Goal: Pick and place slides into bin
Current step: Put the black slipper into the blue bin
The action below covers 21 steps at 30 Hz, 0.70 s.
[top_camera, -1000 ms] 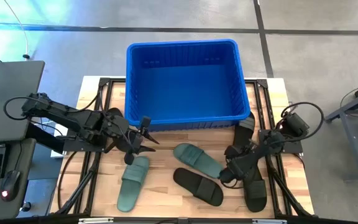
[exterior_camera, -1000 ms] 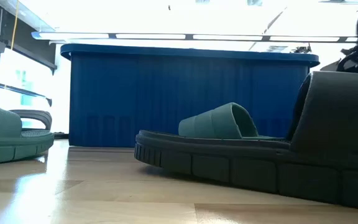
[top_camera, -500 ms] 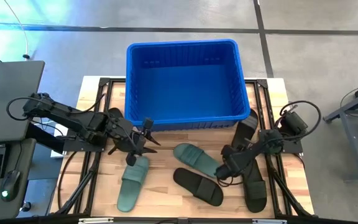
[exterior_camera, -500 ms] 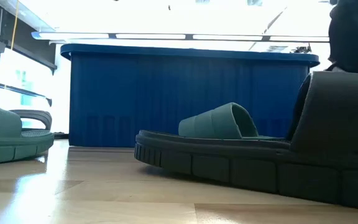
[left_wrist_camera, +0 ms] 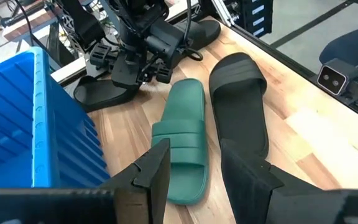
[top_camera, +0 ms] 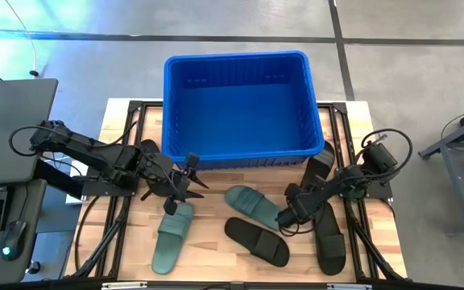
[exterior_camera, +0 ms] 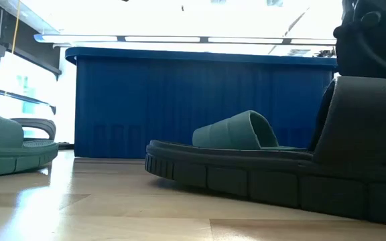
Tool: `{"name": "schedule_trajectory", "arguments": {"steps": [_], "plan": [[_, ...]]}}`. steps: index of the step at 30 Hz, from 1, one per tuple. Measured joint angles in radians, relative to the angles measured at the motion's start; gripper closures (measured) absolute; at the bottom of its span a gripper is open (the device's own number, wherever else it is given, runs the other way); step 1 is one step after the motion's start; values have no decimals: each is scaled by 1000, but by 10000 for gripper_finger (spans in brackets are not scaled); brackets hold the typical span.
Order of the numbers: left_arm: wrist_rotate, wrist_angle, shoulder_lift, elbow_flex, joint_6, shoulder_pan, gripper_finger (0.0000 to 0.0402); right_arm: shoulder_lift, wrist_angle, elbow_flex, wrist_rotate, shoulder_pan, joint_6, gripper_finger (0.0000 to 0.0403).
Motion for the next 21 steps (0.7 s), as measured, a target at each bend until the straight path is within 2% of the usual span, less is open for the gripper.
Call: {"name": "schedule_trajectory", "arguments": {"steps": [5, 9, 15, 21], "plan": [[0, -2, 0, 0, 0, 0, 275, 0, 6, 0, -10, -13, -41, 343], [0, -2, 0, 0, 0, 0, 275, 0, 8, 0, -15, -15, -4, 391], [0, -1, 0, 0, 0, 0, 275, 0, 21, 26, -96, 35, 58, 398], [0, -1, 0, 0, -13, 0, 275, 0, -76, 186, -92, 133, 129, 400]]}}
